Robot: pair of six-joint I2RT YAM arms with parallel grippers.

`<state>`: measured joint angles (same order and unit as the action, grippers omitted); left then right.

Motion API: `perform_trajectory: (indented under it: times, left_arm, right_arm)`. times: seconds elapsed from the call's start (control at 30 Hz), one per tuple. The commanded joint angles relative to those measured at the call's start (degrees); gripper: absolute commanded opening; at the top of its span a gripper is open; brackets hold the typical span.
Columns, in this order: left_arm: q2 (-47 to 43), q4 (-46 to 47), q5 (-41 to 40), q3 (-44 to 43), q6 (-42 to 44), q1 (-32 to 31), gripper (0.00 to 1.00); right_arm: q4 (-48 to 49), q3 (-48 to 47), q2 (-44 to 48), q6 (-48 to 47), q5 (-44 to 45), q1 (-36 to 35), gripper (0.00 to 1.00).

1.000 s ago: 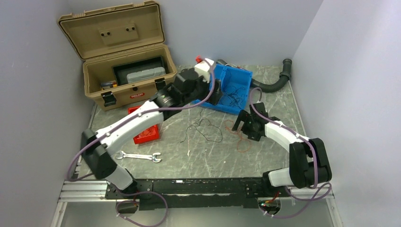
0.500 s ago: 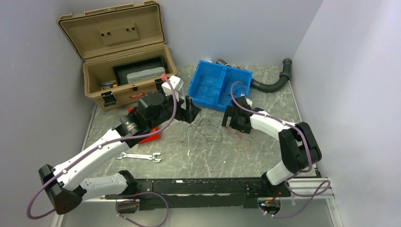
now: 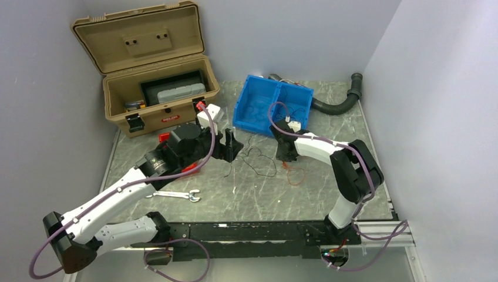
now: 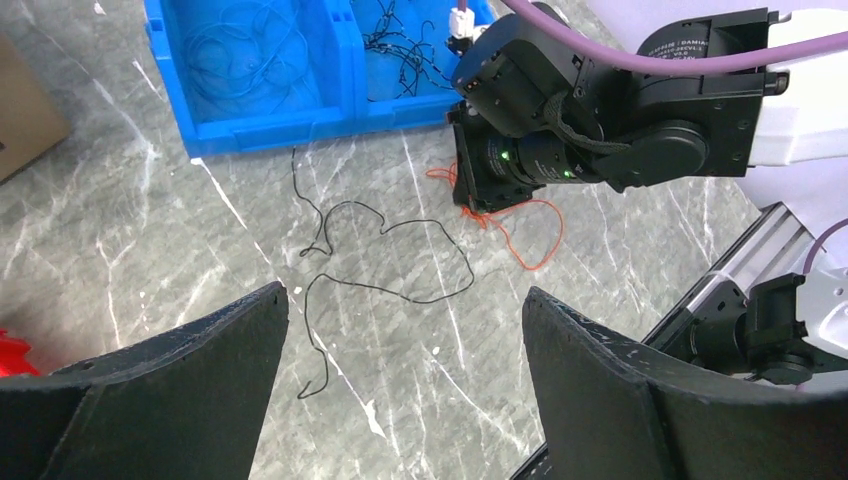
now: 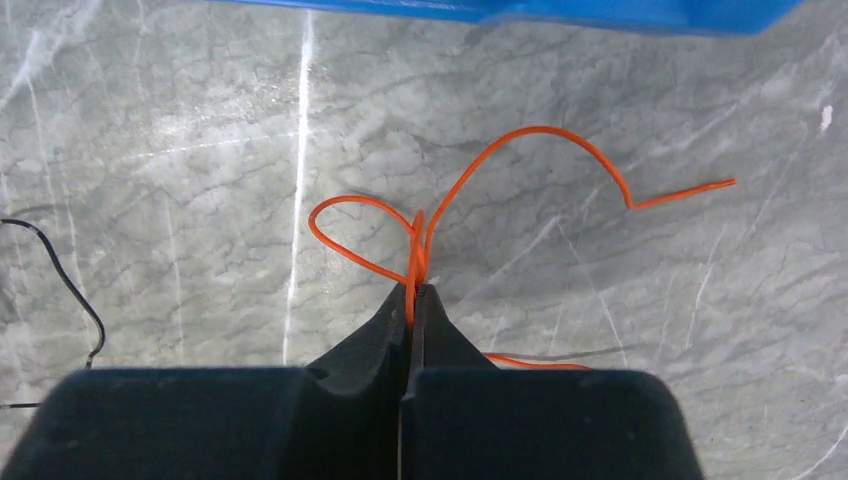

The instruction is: Untangle the cables

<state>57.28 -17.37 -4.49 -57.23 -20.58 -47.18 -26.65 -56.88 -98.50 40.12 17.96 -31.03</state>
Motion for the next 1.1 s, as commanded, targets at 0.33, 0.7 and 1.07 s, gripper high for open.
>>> perform_trajectory:
  times: [0.33, 0.7, 1.07]
  left_arm:
    - [-5.9, -11.2, -5.2, -5.1, 4.1, 7.2, 0.89]
    - [-15.7, -24.8, -26.4, -10.9, 7.8, 13.8, 0.90]
    - [-30.8, -24.2, -40.8, -9.4, 8.4, 14.1, 0.90]
  right_arm:
    - [-9.7, -14.2, 21.4, -10.3, -3.3, -11.9, 0.00]
    - [1.9, -40.2, 6.6, -17.8, -18.6, -26.3, 0.00]
    - [3.6, -71.0, -15.2, -14.7, -24.2, -29.3, 0.00]
